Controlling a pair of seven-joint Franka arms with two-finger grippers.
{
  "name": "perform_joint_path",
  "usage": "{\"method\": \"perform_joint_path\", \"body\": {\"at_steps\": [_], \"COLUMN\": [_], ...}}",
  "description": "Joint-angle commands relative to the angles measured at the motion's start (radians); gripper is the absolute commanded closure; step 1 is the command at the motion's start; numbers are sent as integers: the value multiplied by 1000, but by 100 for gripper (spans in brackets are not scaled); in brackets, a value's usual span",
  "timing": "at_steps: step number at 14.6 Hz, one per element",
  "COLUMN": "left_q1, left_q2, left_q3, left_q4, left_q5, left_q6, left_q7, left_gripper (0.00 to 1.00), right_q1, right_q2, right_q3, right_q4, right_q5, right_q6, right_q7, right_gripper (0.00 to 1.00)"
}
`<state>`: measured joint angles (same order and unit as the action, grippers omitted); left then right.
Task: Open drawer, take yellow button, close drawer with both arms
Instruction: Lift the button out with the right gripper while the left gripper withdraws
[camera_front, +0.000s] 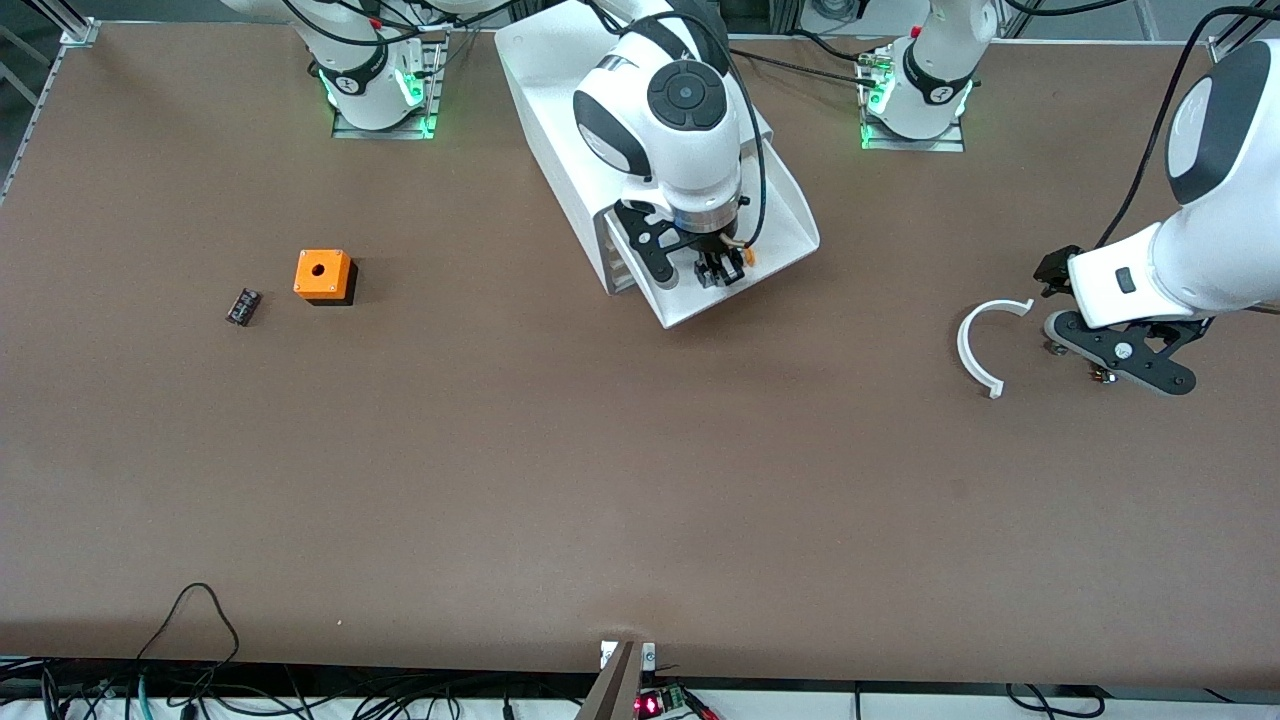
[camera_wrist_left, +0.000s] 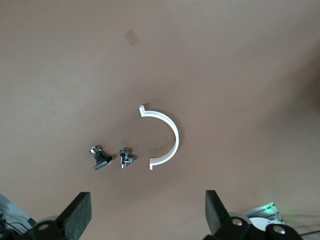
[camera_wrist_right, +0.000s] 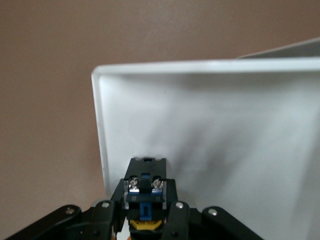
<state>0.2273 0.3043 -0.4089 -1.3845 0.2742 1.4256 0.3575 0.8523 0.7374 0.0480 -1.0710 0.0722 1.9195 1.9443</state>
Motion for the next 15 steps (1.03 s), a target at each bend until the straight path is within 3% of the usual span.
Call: {"method": "perform_joint_path", "body": {"at_steps": [1, 3, 6, 10, 13, 15], "left_q1": [-8, 1, -9, -14, -67, -107], "left_q2": [35, 41, 39, 39, 39, 39], "left_q3": [1, 2, -13, -123, -143, -143], "left_q4": [41, 27, -36, -161, -275, -312], "left_q5": [-70, -153, -164, -159, -155, -147], "left_q6": [-19, 5, 113, 301, 487, 527], "left_q7": [-182, -377, -648, -1039, -1213, -1304], "left_gripper": [0, 0, 0, 0, 0, 0], "right_q1": [-65, -119, -186, -326, -413, -456], "right_q2": [11, 5, -16, -65, -73, -78], "right_q3": [10, 9, 9, 9, 3, 0], "right_q4": [110, 135, 149, 146, 143, 140], "right_q5": [41, 95, 153, 250, 248, 241], "right_q6": [-106, -122, -131, -161, -246, -307], "right_q7": [-94, -140, -227, -479, -750, -920], "right_gripper": [100, 100, 100, 100, 100, 100]}}
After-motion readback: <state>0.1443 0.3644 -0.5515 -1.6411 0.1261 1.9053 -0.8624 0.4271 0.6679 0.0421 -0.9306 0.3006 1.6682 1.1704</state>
